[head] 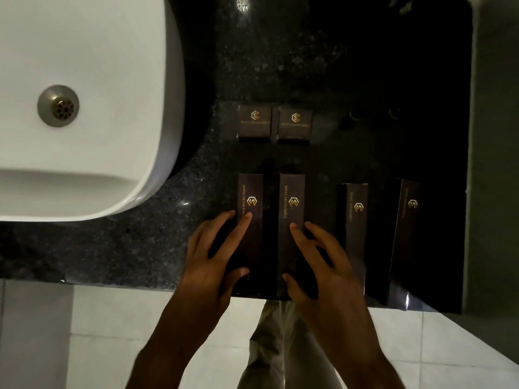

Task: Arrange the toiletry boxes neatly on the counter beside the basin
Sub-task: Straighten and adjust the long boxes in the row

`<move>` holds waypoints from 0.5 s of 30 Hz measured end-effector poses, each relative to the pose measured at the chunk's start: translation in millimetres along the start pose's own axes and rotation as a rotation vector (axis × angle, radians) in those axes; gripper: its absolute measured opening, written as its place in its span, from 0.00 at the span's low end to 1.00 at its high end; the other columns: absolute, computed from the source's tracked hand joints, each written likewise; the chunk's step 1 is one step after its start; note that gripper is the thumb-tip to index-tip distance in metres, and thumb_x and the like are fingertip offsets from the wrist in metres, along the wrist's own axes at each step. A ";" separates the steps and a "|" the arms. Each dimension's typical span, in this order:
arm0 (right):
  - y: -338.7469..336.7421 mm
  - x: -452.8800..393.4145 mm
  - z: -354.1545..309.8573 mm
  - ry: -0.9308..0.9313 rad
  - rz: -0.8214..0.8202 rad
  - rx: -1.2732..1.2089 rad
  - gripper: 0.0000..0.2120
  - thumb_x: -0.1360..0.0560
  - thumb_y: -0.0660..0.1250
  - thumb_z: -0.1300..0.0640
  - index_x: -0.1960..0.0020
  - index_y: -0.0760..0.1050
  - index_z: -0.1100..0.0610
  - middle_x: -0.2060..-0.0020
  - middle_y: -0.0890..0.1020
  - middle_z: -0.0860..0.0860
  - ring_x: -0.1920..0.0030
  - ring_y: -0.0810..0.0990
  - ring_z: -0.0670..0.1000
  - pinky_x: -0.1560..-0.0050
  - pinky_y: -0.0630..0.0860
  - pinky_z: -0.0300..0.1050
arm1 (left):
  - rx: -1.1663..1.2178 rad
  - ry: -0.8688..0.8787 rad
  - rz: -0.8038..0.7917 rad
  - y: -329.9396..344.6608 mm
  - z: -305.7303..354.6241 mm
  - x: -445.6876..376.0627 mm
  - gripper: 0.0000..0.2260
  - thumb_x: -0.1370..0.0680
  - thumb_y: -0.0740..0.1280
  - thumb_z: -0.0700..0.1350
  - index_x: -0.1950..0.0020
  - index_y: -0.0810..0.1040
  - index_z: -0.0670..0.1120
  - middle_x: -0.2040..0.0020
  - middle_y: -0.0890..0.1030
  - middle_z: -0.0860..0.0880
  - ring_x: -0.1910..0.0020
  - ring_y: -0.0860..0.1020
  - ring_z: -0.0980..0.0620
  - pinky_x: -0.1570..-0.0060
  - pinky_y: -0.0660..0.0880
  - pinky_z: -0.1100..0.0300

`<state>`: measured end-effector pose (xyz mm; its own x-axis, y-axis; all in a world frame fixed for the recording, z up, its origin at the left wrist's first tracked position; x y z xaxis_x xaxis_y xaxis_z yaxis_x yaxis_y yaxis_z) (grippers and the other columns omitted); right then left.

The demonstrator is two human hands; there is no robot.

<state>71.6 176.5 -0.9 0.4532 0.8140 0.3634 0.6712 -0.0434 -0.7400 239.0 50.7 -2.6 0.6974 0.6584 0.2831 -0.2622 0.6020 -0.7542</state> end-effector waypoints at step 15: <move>0.2 2.2 1.4 -0.007 0.010 -0.018 0.42 0.32 0.79 0.54 0.23 0.62 0.45 0.24 0.63 0.48 0.30 0.50 0.32 0.37 0.55 0.27 | 0.003 -0.010 -0.020 -0.9 -0.8 -0.3 0.30 0.22 0.65 0.51 0.21 0.61 0.52 0.21 0.59 0.49 0.24 0.60 0.45 0.29 0.67 0.42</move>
<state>71.9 179.1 -1.0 0.4561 0.8174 0.3519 0.6773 -0.0622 -0.7331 239.6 49.6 -2.4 0.6962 0.6503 0.3040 -0.2502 0.6168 -0.7463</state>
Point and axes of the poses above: each hand's wrist, its own x-axis away from the middle knuckle, its own y-axis out of the palm, z = x × y, the point moved 1 cm from there along -x, towards the middle knuckle
